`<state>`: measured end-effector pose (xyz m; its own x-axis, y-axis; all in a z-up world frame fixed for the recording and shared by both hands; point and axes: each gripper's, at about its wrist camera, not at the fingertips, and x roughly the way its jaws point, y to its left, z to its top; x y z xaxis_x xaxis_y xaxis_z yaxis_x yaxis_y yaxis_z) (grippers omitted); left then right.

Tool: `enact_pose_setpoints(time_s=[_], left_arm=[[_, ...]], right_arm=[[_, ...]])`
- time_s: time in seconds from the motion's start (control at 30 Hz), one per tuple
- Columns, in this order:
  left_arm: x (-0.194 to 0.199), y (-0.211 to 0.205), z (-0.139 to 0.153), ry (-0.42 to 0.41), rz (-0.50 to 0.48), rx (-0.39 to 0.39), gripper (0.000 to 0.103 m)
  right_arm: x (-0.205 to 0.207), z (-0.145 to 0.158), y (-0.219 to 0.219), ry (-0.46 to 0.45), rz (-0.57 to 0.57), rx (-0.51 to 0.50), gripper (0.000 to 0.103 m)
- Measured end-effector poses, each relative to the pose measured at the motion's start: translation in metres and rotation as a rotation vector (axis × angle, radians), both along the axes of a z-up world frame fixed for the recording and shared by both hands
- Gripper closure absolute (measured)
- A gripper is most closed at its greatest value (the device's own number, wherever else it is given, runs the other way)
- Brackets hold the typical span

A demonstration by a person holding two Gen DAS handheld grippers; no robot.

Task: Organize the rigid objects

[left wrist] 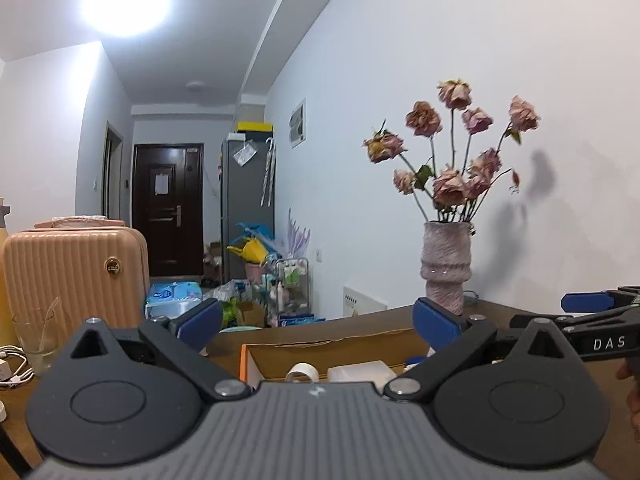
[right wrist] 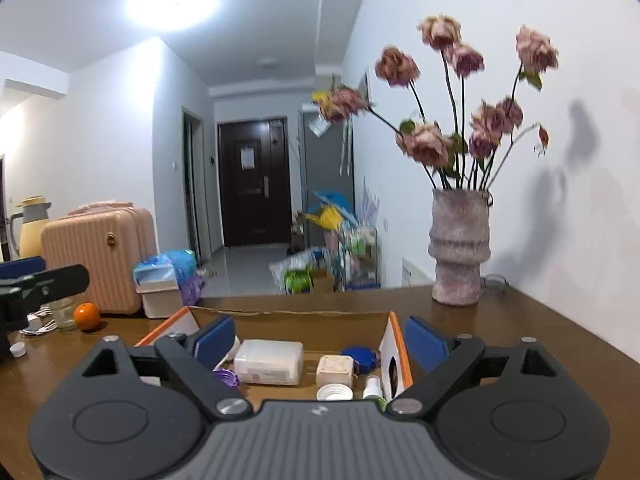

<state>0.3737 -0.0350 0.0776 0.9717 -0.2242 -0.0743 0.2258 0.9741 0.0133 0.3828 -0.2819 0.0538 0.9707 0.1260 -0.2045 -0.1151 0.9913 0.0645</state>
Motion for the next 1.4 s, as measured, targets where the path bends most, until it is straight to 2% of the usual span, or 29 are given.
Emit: enact_pose_setpoints(time_s=[0.07, 0.3, 0.57, 0.73, 0.93, 1.03, 1.1, 1.17, 1.27, 1.4], left_arm=[[-0.011, 0.001, -0.002, -0.004, -0.013, -0.002, 0.000], [-0.055, 0.005, -0.015, -0.023, -0.031, -0.024, 0.000], [-0.119, 0.016, -0.020, 0.013, -0.028, -0.072, 0.000], [-0.160, 0.019, -0.020, 0.017, -0.019, -0.061, 0.000], [-0.221, 0.018, -0.036, 0.053, -0.002, -0.037, 0.000], [-0.251, 0.020, -0.043, 0.076, -0.014, -0.005, 0.000], [-0.273, 0.021, -0.047, 0.093, 0.007, 0.007, 0.000], [-0.298, 0.020, -0.055, 0.098, 0.022, 0.009, 0.000], [-0.327, 0.022, -0.065, 0.107, 0.035, 0.026, 0.000], [-0.340, 0.026, -0.061, 0.076, 0.018, 0.032, 0.000]], right_arm=[[-0.012, -0.004, 0.003, -0.031, -0.002, -0.001, 0.001], [-0.054, -0.015, 0.010, -0.064, 0.002, 0.027, 0.001], [-0.114, -0.028, 0.011, -0.065, 0.027, 0.053, 0.000], [-0.158, -0.026, 0.016, -0.047, 0.045, 0.033, 0.000], [-0.215, -0.032, 0.021, -0.042, 0.028, 0.042, 0.000], [-0.246, -0.038, 0.027, -0.038, -0.009, 0.021, 0.000], [-0.270, -0.039, 0.033, -0.003, -0.059, 0.008, 0.000], [-0.293, -0.039, 0.036, 0.017, -0.095, 0.030, 0.000], [-0.327, -0.042, 0.040, 0.010, -0.094, 0.087, 0.000], [-0.355, -0.046, 0.046, -0.041, -0.054, 0.062, 0.000]])
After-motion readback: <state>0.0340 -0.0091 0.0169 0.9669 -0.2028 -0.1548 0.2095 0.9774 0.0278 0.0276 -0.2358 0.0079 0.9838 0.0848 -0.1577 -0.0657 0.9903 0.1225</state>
